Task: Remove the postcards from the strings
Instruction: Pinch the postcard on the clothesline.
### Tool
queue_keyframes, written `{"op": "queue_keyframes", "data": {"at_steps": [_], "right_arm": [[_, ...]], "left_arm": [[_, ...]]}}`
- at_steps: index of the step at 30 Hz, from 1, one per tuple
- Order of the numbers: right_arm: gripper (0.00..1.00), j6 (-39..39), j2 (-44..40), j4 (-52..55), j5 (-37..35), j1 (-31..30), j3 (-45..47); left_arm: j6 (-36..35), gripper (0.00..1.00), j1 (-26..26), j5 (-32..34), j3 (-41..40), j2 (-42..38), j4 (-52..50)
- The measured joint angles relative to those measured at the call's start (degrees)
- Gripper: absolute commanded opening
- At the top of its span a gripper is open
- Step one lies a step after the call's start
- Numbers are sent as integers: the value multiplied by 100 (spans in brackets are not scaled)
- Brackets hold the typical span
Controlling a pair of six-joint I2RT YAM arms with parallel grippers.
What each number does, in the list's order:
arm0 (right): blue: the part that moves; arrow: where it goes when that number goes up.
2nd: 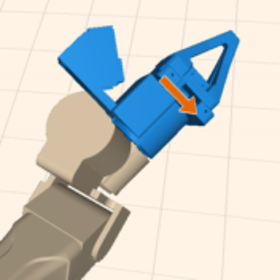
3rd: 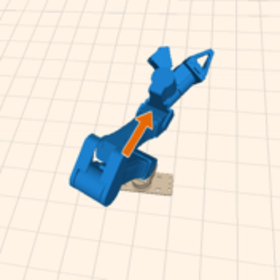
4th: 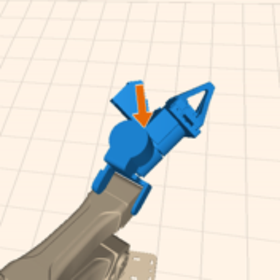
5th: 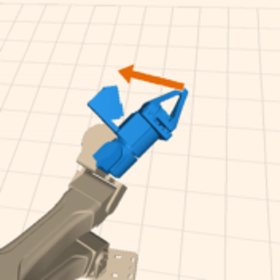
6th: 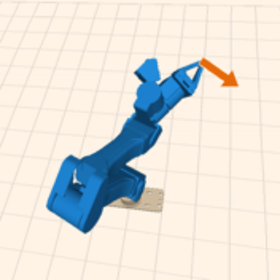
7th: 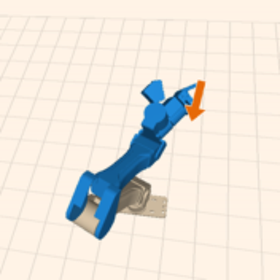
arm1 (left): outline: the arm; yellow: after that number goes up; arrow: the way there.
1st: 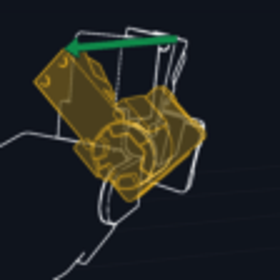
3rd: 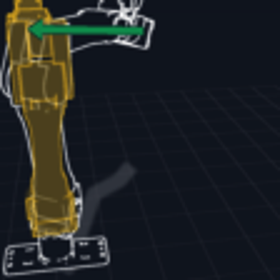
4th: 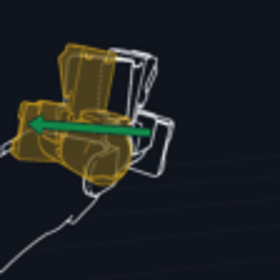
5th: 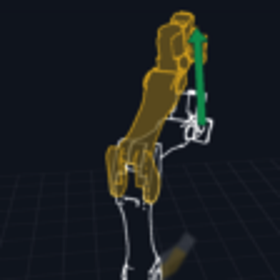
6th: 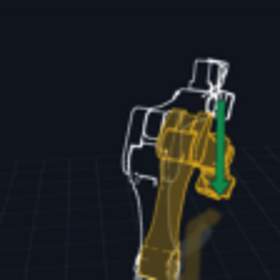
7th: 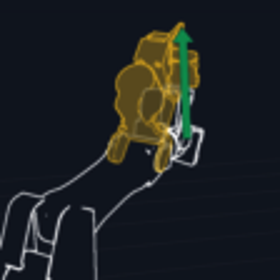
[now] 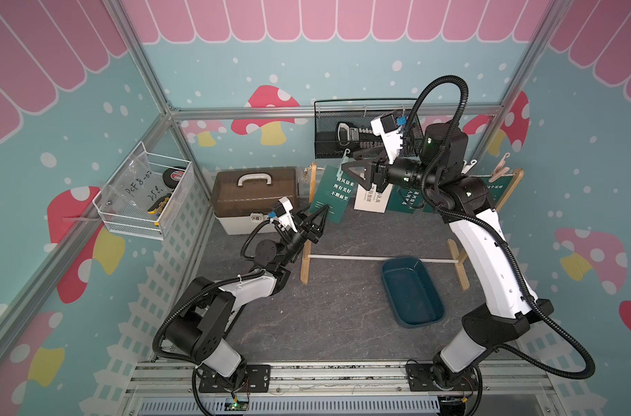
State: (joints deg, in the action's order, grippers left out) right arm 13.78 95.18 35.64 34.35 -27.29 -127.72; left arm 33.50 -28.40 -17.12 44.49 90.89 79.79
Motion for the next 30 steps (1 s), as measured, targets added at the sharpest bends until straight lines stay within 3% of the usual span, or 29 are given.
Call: {"op": "queue_keyframes", "data": {"at_steps": [2, 7, 10, 19, 30], "right_arm": [[59, -13, 0, 0, -4, 0, 2], [59, -122, 4, 109, -46, 4, 4], [58, -162, 42, 188, -37, 22, -13], [57, -146, 162, 299, 15, 31, -17], [59, -173, 162, 299, -168, 31, -17]], "left_arm": [[59, 31, 26, -105, 0, 0, 2], [87, 23, 81, -450, 7, 2, 2], [107, 14, 103, -678, 50, 9, 0], [-35, 2, 140, -1215, 269, 20, 2], [-151, 4, 433, -1834, 474, 94, -7]]}}
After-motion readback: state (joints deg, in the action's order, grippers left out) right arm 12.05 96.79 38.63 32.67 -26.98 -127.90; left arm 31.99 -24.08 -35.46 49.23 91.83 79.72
